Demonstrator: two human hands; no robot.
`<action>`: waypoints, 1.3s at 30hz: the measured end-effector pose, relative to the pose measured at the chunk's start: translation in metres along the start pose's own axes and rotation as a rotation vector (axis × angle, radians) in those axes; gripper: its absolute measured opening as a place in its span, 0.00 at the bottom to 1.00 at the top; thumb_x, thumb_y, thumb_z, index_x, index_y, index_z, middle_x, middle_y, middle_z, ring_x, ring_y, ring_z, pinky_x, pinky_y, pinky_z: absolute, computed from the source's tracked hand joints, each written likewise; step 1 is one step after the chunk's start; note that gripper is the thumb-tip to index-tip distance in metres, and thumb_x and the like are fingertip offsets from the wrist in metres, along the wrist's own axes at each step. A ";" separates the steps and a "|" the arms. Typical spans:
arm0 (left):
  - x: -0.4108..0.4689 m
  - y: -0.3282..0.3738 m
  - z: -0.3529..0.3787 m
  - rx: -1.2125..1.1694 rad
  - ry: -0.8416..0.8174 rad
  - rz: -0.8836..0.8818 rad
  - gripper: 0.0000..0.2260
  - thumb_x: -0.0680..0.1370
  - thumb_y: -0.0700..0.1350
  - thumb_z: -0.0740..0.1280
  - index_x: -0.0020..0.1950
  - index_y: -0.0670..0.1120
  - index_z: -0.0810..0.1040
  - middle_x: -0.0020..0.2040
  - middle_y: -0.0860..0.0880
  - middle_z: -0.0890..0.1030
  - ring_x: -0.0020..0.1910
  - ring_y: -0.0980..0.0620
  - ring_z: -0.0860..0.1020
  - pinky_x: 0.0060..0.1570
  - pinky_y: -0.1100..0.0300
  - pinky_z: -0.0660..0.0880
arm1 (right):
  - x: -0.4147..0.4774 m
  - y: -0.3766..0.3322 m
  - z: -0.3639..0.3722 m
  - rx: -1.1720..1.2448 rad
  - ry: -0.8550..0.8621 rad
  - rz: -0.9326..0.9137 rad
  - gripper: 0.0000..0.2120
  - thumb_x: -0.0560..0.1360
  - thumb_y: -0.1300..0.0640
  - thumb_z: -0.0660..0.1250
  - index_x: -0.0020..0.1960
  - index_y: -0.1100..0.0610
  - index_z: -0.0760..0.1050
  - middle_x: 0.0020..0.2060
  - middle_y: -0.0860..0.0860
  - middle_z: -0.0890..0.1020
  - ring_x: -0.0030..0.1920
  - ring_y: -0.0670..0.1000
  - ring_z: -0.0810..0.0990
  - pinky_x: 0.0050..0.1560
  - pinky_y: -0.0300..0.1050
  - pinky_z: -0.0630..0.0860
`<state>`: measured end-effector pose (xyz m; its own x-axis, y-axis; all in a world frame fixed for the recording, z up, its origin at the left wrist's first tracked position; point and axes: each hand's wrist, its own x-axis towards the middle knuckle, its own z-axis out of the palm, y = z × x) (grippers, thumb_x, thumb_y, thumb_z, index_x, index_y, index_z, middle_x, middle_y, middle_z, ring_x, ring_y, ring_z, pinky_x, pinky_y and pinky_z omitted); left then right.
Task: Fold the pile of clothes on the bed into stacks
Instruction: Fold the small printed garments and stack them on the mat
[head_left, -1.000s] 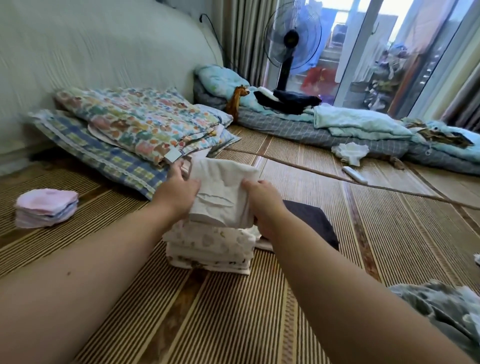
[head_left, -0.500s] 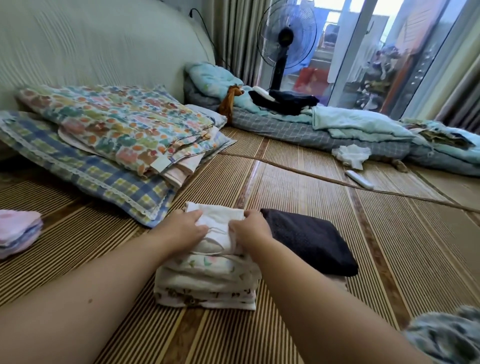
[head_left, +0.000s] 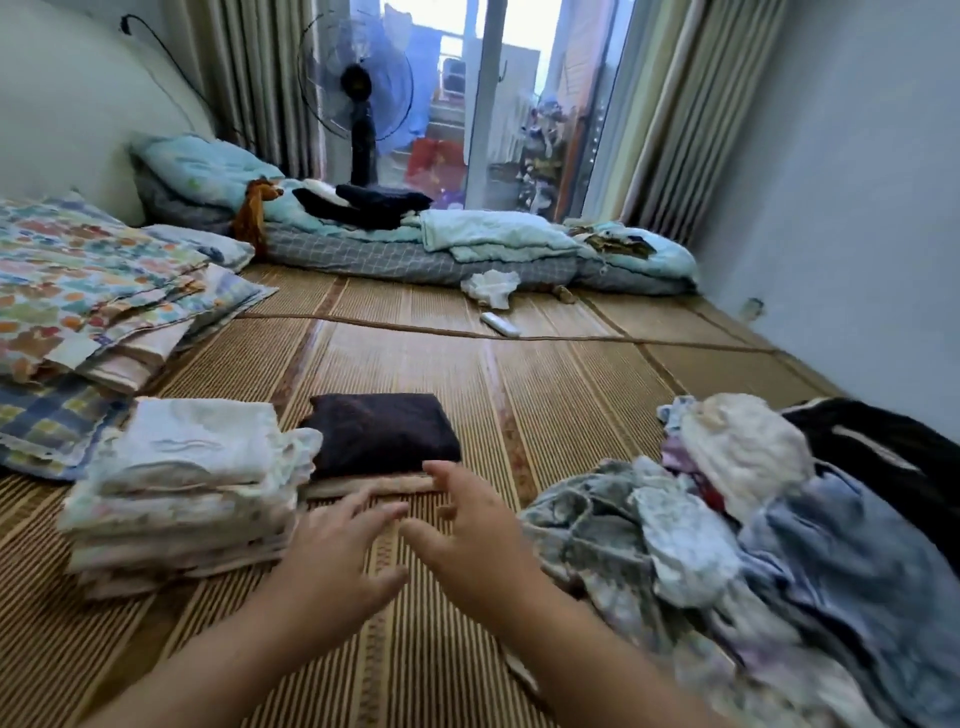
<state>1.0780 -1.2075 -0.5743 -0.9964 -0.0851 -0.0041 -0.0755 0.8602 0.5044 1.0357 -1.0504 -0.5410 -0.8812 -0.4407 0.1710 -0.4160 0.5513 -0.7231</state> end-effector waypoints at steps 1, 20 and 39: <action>-0.004 0.020 0.018 -0.029 -0.035 0.038 0.30 0.73 0.60 0.67 0.73 0.67 0.60 0.78 0.55 0.56 0.76 0.50 0.53 0.75 0.48 0.54 | -0.017 0.013 -0.013 -0.004 0.018 0.025 0.28 0.74 0.48 0.68 0.72 0.46 0.65 0.64 0.44 0.72 0.60 0.43 0.73 0.63 0.41 0.72; 0.056 0.178 0.160 -0.171 -0.259 0.126 0.31 0.74 0.57 0.68 0.75 0.57 0.63 0.70 0.53 0.69 0.68 0.53 0.69 0.67 0.55 0.68 | -0.057 0.210 -0.173 -0.220 0.237 0.536 0.13 0.76 0.57 0.62 0.33 0.55 0.74 0.31 0.50 0.77 0.34 0.51 0.74 0.31 0.43 0.67; -0.008 0.254 -0.020 -0.726 -0.079 0.433 0.38 0.61 0.61 0.77 0.69 0.62 0.68 0.67 0.59 0.74 0.61 0.55 0.76 0.56 0.51 0.79 | -0.044 -0.087 -0.324 1.062 0.358 -0.128 0.16 0.82 0.54 0.56 0.49 0.60 0.80 0.41 0.55 0.85 0.43 0.55 0.85 0.44 0.51 0.82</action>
<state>1.0680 -0.9978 -0.4291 -0.9335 0.2360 0.2700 0.3300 0.2702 0.9045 1.0375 -0.8495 -0.2688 -0.9303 -0.1285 0.3436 -0.2568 -0.4406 -0.8602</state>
